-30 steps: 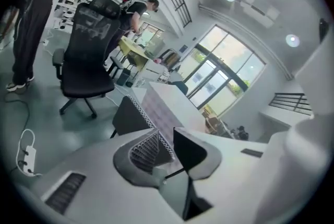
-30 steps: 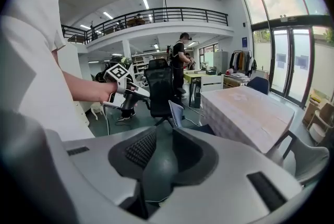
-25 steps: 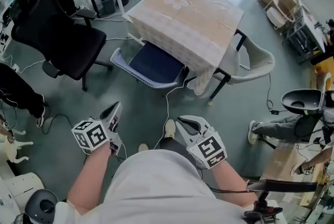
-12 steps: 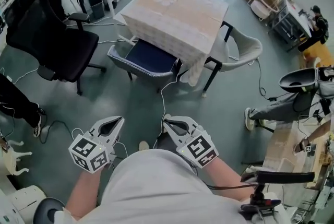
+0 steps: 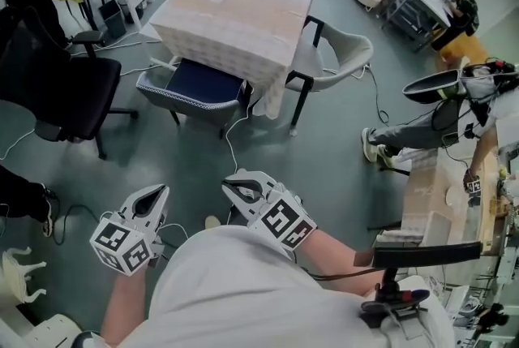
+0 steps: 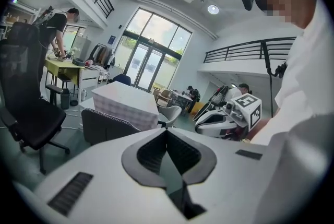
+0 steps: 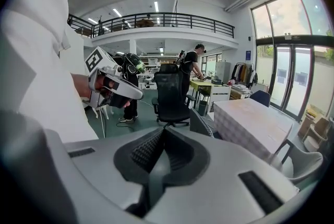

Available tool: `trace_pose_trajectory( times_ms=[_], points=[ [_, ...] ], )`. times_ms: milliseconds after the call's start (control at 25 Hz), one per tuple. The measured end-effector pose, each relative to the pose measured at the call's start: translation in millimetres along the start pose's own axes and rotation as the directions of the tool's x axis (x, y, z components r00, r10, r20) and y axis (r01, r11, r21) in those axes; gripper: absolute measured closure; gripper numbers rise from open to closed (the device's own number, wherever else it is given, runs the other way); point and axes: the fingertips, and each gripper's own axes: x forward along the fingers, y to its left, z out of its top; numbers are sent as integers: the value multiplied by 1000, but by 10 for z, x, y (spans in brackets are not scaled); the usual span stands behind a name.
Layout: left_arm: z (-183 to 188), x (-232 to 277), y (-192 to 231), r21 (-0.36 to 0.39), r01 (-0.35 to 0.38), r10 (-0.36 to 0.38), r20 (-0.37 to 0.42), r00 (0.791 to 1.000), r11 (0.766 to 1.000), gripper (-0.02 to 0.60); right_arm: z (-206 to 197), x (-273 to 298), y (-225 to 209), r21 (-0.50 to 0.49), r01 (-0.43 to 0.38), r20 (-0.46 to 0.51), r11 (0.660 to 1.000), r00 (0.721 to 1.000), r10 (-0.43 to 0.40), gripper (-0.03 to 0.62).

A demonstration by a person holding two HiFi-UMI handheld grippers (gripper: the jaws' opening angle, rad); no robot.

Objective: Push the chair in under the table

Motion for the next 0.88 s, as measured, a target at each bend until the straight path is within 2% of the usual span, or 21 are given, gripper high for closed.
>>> trace_pose_trajectory(
  times_ms=[880],
  points=[
    [-236,-105,138,-43,-16,14,-31,999,999,571,-36,87,215,-19,-2,-54,1000,999,1,580]
  ],
)
